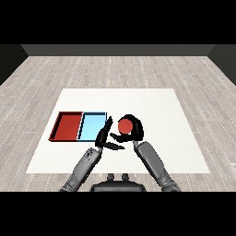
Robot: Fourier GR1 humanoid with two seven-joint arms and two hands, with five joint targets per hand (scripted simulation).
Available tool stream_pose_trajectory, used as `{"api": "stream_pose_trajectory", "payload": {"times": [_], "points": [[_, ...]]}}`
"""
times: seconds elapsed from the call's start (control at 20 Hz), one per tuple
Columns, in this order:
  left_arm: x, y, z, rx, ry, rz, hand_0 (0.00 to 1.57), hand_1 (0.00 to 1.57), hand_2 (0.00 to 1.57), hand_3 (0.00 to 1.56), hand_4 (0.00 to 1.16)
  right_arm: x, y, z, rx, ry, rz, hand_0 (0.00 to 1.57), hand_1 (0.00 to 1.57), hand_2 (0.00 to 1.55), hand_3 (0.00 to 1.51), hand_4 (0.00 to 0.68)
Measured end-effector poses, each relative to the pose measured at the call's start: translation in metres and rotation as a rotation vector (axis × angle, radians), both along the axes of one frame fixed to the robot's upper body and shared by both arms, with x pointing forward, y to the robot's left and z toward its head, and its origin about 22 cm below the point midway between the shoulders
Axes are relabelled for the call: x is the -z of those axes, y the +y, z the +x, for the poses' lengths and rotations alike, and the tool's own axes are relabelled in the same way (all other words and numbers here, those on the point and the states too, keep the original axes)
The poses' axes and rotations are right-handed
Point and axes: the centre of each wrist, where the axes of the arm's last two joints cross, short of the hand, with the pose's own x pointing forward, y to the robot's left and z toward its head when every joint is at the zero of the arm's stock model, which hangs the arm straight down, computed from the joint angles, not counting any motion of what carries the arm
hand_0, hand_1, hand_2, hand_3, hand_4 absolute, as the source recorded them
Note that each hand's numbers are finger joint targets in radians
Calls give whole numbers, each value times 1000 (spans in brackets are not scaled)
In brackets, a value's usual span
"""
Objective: Pick the red can and put it in the red box
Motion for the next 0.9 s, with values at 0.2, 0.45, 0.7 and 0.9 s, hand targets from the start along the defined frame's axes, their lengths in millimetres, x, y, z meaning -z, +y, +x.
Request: {"api": "stream_pose_trajectory", "payload": {"times": [0.2, 0.45, 0.7, 0.9], "points": [[-2, -8, 0, 15, 7, -11, 0, 0, 0, 0, 0, -4, 11, -5, -11, 2, 18, 1459, 1459, 1435, 1403, 654], [-8, -14, 9, 31, 2, -21, 0, 0, 0, 0, 0, -2, 17, -5, -42, 12, 50, 1515, 1515, 1457, 1416, 660], [-2, -18, 9, 39, 20, -29, 0, 0, 0, 0, 0, -6, 26, -9, -56, 7, 78, 1526, 1526, 1463, 1422, 659], [3, -20, 4, 50, 18, -36, 0, 0, 0, 0, 0, -6, 26, -10, -63, 9, 66, 1521, 1521, 1456, 1403, 648]]}}
